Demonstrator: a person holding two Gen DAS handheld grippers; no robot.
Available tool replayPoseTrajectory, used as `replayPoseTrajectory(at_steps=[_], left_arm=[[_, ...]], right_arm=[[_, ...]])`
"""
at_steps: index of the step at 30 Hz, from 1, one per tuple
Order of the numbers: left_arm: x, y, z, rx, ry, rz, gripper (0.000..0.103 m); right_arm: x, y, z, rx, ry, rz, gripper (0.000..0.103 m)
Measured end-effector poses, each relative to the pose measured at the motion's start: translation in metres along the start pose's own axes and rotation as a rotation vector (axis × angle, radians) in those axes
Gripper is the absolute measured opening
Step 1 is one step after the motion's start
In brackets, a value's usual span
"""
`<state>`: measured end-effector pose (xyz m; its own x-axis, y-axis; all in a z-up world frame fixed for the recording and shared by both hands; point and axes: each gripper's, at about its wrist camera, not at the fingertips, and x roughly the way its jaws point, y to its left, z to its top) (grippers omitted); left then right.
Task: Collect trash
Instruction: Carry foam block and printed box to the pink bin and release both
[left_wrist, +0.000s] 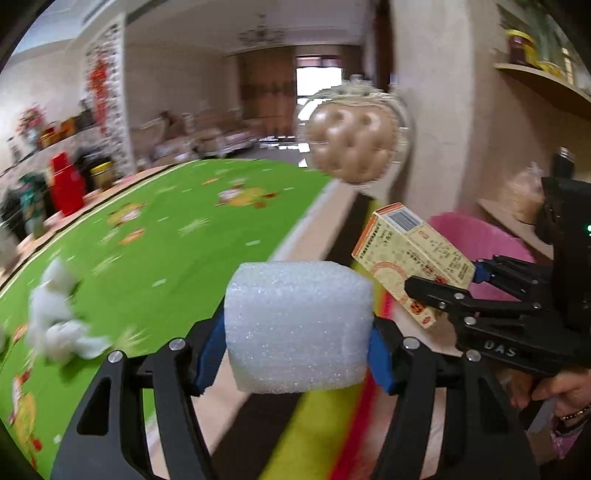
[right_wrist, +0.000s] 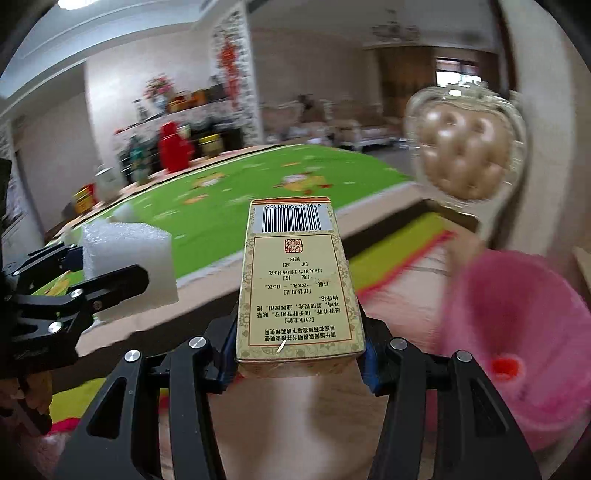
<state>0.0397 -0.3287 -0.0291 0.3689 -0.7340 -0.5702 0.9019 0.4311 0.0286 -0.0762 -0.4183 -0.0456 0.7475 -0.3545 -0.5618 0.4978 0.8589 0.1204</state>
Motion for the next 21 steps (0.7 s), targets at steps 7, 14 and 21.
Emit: replayPoseTrajectory(at_steps=[7, 14, 21], left_arm=[[0.030, -0.076, 0.029, 0.071, -0.011, -0.178, 0.063], [0.073, -0.149, 0.055, 0.104, 0.024, -0.320, 0.063], [0.109, -0.191, 0.074, 0.089, 0.056, -0.397, 0.064]], right_arm=[[-0.034, -0.080, -0.005, 0.107, -0.044, -0.187, 0.051], [-0.050, -0.153, -0.020, 0.209, -0.054, -0.326, 0.051], [-0.057, -0.196, -0.027, 0.243, -0.051, -0.376, 0.051]])
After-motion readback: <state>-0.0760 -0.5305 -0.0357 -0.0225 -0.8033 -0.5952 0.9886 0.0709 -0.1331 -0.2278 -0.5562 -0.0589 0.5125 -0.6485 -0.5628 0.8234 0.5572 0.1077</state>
